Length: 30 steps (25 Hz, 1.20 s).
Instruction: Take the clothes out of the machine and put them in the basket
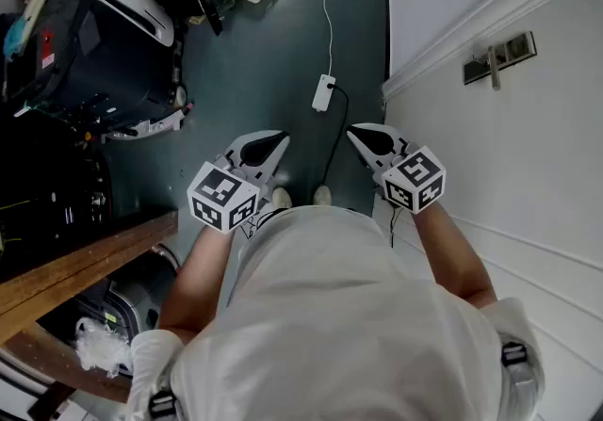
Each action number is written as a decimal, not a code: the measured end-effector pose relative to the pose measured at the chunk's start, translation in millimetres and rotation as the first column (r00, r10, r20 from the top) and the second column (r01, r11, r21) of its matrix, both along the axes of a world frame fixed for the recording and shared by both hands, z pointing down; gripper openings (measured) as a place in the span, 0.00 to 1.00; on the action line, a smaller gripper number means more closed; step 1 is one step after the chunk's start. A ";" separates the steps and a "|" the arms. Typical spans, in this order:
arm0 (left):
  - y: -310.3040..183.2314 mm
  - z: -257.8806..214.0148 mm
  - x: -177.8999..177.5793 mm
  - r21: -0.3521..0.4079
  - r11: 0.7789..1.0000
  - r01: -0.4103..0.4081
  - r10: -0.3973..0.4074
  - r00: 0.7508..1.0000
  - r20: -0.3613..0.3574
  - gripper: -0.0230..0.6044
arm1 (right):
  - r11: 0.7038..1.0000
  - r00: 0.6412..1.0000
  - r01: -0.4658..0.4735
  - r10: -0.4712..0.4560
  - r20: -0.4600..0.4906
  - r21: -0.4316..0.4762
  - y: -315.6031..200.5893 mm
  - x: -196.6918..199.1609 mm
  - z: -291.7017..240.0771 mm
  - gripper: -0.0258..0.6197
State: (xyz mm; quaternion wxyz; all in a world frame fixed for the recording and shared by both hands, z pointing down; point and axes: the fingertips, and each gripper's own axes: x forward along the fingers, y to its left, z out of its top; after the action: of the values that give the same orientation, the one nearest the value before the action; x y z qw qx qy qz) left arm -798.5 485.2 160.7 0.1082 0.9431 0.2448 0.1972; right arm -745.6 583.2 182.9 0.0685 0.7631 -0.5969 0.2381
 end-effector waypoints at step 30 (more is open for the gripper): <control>-72.8 10.5 200.1 0.029 0.999 0.025 -0.026 0.998 0.061 0.03 | 0.997 1.000 0.017 -0.019 0.018 0.081 -95.3 225.3 8.4 0.29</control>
State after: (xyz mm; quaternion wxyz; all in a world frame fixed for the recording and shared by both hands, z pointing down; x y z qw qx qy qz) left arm -598.4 412.4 171.3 0.1049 0.9411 0.2265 0.2281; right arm -520.3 487.9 191.3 0.0341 0.7576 -0.6134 0.2203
